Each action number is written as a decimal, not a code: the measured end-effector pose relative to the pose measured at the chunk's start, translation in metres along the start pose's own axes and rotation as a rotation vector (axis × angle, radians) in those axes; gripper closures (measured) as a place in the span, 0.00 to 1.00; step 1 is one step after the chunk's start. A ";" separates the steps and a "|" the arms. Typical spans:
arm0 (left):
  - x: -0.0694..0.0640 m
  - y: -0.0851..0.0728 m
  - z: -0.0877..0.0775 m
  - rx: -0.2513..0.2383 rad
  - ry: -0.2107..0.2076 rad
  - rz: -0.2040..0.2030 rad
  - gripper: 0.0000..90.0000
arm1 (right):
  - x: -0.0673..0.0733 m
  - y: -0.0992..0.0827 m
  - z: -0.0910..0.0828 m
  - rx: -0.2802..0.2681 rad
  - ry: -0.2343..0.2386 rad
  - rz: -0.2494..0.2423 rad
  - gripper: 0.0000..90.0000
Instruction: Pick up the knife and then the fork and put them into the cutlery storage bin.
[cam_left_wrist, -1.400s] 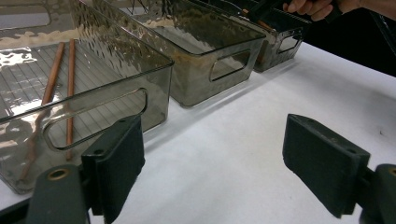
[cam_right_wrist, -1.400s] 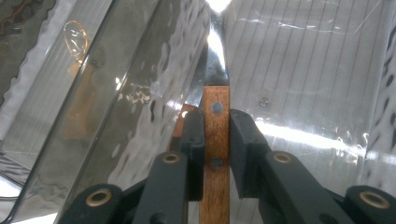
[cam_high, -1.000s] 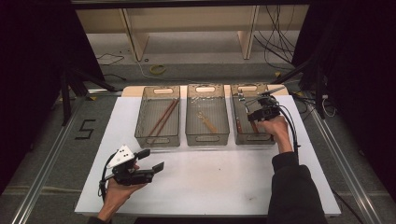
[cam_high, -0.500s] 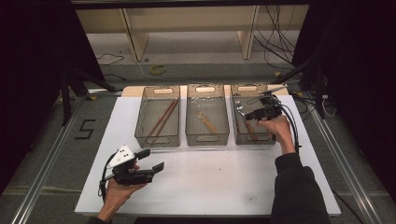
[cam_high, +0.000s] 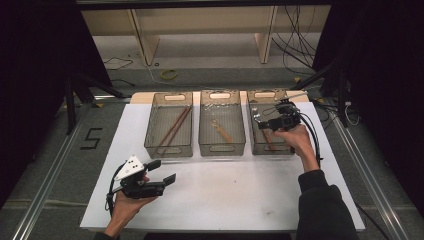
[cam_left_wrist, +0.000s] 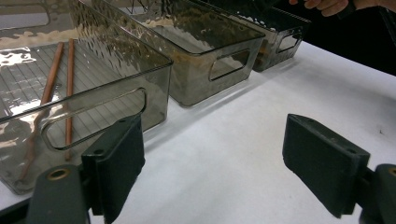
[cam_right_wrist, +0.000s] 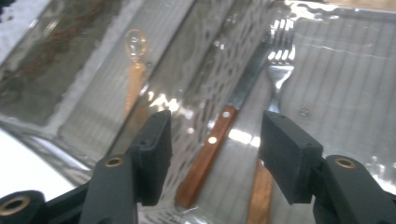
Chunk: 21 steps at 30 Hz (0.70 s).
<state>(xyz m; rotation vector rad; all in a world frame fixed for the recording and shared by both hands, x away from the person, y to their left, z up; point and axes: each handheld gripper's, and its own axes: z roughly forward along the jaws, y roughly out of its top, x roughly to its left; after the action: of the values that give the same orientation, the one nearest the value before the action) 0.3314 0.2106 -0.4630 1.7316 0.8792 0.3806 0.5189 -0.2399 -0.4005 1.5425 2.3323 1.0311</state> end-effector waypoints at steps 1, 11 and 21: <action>0.000 0.000 0.000 0.003 0.000 0.003 0.22 | 0.001 -0.001 -0.001 -0.005 0.008 -0.001 0.48; 0.000 0.000 0.000 0.003 -0.002 0.002 0.22 | 0.015 -0.017 -0.012 -0.075 0.041 -0.026 0.44; 0.000 0.000 0.000 0.005 0.000 0.000 0.22 | 0.030 -0.031 -0.021 -0.111 0.047 -0.080 0.40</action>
<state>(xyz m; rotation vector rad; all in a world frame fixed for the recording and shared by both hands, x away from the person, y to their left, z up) 0.3316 0.2107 -0.4634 1.7357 0.8809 0.3785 0.4715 -0.2304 -0.3971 1.3878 2.3042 1.1683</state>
